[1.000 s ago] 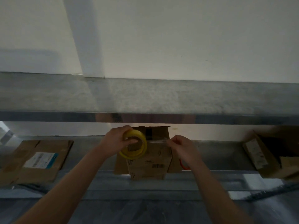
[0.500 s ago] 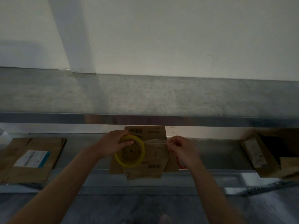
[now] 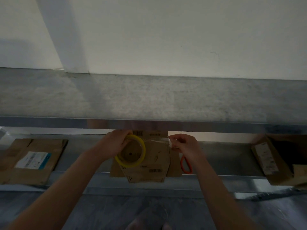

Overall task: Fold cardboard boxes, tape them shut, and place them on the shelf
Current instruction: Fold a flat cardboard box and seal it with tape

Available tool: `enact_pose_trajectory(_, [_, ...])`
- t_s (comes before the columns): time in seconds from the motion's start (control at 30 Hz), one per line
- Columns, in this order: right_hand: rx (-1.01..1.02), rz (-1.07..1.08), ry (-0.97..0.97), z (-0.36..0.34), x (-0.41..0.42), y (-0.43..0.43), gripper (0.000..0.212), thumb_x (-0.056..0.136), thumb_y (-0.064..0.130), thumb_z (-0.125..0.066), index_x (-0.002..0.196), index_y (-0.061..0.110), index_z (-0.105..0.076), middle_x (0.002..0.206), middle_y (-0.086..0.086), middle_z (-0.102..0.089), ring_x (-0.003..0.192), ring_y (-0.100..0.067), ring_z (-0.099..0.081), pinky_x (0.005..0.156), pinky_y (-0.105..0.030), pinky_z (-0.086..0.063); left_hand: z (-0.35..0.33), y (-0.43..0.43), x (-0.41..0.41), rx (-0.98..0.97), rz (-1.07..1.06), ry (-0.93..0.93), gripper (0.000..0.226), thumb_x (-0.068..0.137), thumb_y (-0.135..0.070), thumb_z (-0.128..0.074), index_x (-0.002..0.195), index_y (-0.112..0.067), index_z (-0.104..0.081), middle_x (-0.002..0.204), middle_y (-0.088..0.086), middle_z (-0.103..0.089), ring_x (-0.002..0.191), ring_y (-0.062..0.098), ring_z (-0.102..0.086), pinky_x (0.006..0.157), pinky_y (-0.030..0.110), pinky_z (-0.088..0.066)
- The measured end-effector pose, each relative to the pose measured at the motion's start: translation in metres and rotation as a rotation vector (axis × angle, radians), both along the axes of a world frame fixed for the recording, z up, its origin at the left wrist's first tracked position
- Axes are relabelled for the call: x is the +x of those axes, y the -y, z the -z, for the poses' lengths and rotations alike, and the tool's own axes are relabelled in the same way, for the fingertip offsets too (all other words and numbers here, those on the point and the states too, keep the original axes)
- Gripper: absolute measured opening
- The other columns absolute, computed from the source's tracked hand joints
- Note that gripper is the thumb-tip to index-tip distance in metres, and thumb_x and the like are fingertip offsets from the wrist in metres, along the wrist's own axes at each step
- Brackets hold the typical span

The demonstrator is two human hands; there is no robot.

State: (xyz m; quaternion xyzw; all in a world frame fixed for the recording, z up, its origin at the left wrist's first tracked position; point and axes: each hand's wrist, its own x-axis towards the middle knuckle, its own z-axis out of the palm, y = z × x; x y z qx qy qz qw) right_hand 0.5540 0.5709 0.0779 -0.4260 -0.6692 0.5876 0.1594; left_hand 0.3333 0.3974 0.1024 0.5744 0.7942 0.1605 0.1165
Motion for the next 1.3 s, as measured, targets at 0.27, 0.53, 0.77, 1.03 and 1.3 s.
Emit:
enact_pose_trajectory(0.27, [0.31,0.075,0.087,-0.011,-0.001,0.008,0.011,0.093,0.035,-0.065,0.084,0.028,-0.066,0.076,0.017,-0.063,0.07,0.006,-0.061,0.067,-0.006,-0.042,-0.01,0.001,-0.002,-0.032,-0.057,-0.085,0.04,0.098,-0.033,-0.036,0.121,-0.009,-0.058,0.113,0.014,-0.065,0.1,0.031,-0.063,0.081,0.031,-0.044])
enact_pose_trajectory(0.53, [-0.155,0.112,-0.213,-0.022,-0.002,0.004,0.005,0.092,0.022,-0.068,0.091,0.017,-0.069,0.091,-0.008,-0.067,0.068,-0.001,-0.069,0.072,-0.031,-0.06,-0.033,-0.014,-0.006,-0.061,-0.22,0.404,0.02,0.101,-0.019,-0.045,0.103,-0.023,-0.065,0.11,0.004,-0.065,0.101,0.021,-0.06,0.089,0.027,-0.047])
enact_pose_trajectory(0.77, [-0.025,0.124,-0.122,-0.014,0.001,-0.003,0.022,0.09,0.034,-0.069,0.097,0.014,-0.068,0.088,-0.004,-0.07,0.075,-0.015,-0.072,0.076,-0.035,-0.061,-0.031,-0.025,0.008,0.186,-0.332,0.409,0.024,0.096,-0.003,-0.051,0.075,-0.005,-0.062,0.073,0.008,-0.059,0.062,0.0,-0.054,0.056,0.01,-0.042])
enact_pose_trajectory(1.03, [0.114,0.119,-0.06,0.001,-0.005,0.001,0.012,0.094,0.03,-0.064,0.084,0.023,-0.065,0.084,0.001,-0.073,0.084,-0.016,-0.071,0.08,-0.031,-0.055,-0.023,-0.027,-0.002,-0.04,-0.199,0.493,0.021,0.098,-0.033,-0.049,0.097,-0.025,-0.068,0.098,0.001,-0.068,0.091,0.017,-0.065,0.085,0.028,-0.052])
enact_pose_trajectory(1.3, [-0.173,0.238,-0.252,0.014,-0.022,0.01,0.004,0.098,0.014,-0.057,0.094,0.014,-0.059,0.104,-0.009,-0.062,0.083,-0.015,-0.074,0.072,-0.022,-0.058,-0.002,-0.031,-0.022,-0.037,-0.37,0.504,0.027,0.096,-0.022,-0.051,0.073,-0.016,-0.062,0.077,0.008,-0.064,0.074,0.028,-0.062,0.073,0.042,-0.054])
